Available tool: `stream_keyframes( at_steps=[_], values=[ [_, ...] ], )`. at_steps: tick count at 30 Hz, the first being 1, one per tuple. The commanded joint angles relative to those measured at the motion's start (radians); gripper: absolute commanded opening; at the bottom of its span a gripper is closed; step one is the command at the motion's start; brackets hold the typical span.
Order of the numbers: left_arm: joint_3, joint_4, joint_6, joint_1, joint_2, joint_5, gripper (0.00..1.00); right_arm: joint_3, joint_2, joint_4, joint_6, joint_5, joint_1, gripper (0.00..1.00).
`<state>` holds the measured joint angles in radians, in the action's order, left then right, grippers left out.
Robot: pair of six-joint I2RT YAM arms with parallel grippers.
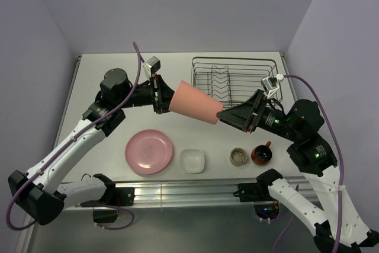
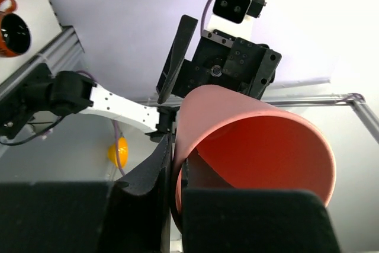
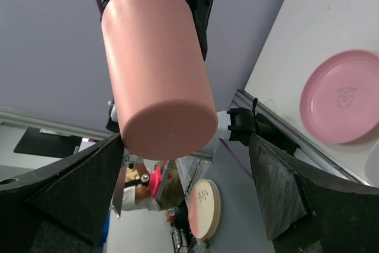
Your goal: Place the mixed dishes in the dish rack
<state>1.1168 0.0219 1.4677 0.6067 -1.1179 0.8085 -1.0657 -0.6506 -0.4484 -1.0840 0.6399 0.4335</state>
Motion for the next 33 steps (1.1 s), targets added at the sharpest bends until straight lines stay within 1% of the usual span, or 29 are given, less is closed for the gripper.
stream_keyframes(
  at_steps=[1, 5, 8, 15, 16, 21, 25, 29, 33],
  values=[
    [0.028, -0.212, 0.118, -0.015, -0.011, 0.089, 0.0, -0.001, -0.014, 0.045, 0.004, 0.0, -0.004, 0.92],
    [-0.032, -0.273, 0.157, -0.016, -0.019, 0.098, 0.0, 0.015, -0.026, 0.14, -0.027, 0.006, -0.004, 0.91],
    [-0.067, -0.315, 0.194, -0.016, -0.017, 0.097, 0.0, 0.016, -0.044, 0.172, -0.047, 0.004, -0.004, 0.91],
    [-0.057, -0.277, 0.174, -0.021, -0.037, 0.083, 0.0, 0.05, -0.066, 0.235, -0.071, 0.001, -0.004, 0.87],
    [-0.058, -0.269, 0.175, -0.021, -0.037, 0.064, 0.0, 0.049, -0.067, 0.24, -0.073, 0.001, -0.004, 0.85],
    [-0.066, -0.237, 0.18, -0.019, -0.023, 0.017, 0.0, 0.056, -0.058, 0.257, -0.076, -0.034, -0.002, 0.82],
    [-0.106, -0.27, 0.204, -0.021, -0.014, 0.001, 0.0, 0.079, -0.055, 0.298, -0.093, -0.034, -0.002, 0.78],
    [-0.141, -0.321, 0.249, -0.021, -0.005, -0.005, 0.0, 0.113, -0.047, 0.356, -0.125, -0.025, -0.002, 0.79],
    [-0.155, -0.347, 0.264, -0.019, -0.003, -0.005, 0.0, 0.118, -0.057, 0.385, -0.131, -0.008, 0.001, 0.81]
  ],
)
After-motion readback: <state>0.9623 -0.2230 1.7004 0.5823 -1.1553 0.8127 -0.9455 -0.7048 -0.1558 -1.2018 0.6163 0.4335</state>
